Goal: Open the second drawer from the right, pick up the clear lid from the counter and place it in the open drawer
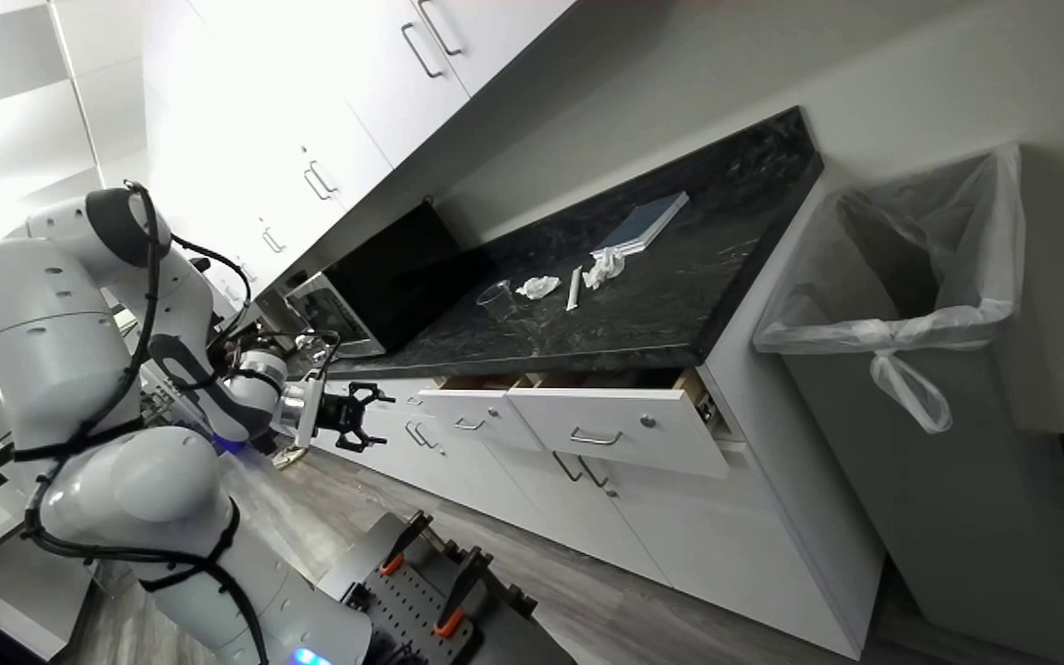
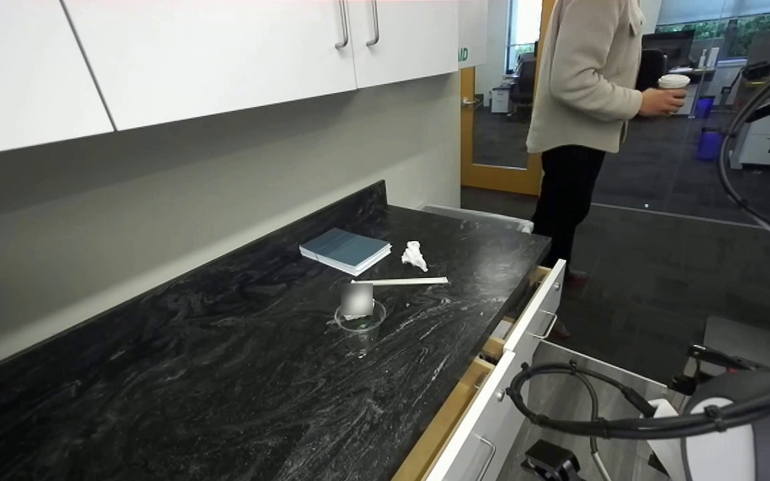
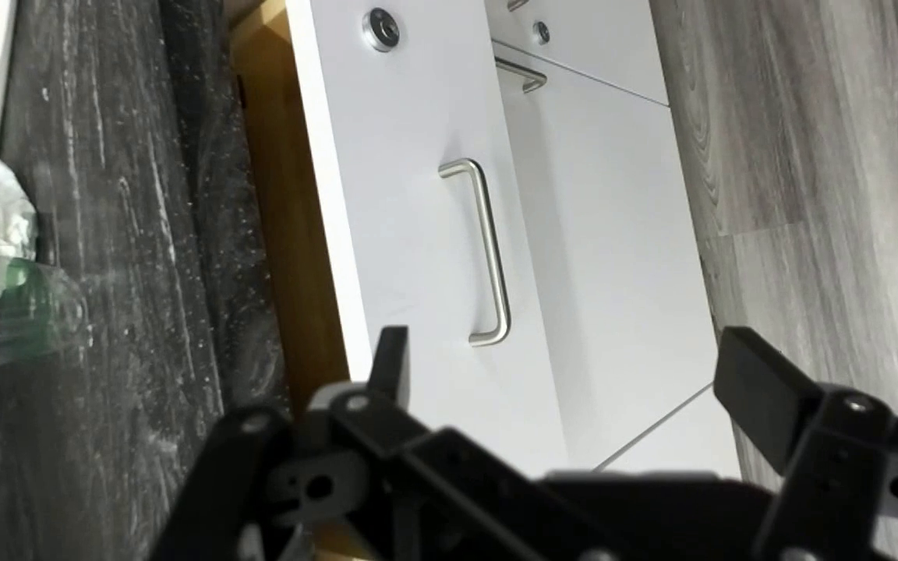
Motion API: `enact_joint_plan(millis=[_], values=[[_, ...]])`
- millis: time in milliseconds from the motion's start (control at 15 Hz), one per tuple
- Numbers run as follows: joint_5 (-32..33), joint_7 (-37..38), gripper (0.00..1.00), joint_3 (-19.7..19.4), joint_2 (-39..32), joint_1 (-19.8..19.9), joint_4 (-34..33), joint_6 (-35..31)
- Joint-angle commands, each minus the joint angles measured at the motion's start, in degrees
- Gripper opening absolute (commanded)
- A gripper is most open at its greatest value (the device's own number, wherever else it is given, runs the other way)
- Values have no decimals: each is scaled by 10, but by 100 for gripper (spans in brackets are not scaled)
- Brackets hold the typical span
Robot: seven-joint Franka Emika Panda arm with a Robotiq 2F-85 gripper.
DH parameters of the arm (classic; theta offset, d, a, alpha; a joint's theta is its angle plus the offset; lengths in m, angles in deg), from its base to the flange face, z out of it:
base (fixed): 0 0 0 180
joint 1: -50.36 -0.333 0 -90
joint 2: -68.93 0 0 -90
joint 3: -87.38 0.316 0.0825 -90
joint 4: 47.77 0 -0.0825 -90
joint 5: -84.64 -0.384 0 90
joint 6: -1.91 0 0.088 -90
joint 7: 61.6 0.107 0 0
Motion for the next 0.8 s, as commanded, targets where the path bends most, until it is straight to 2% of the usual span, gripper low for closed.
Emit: enact_joint_plan(millis=[0, 133, 333, 533, 600, 733], values=[[-6, -3, 100, -13, 9, -13, 1, -5], [7, 12, 100, -17, 7, -24, -3, 11], [72, 86, 100, -41, -56, -70, -23, 28], [169, 212, 100, -83, -133, -133, -47, 72], [195, 264, 100, -98, -161, -155, -58, 105], [218, 341, 100, -117, -210, -176, -77, 150]])
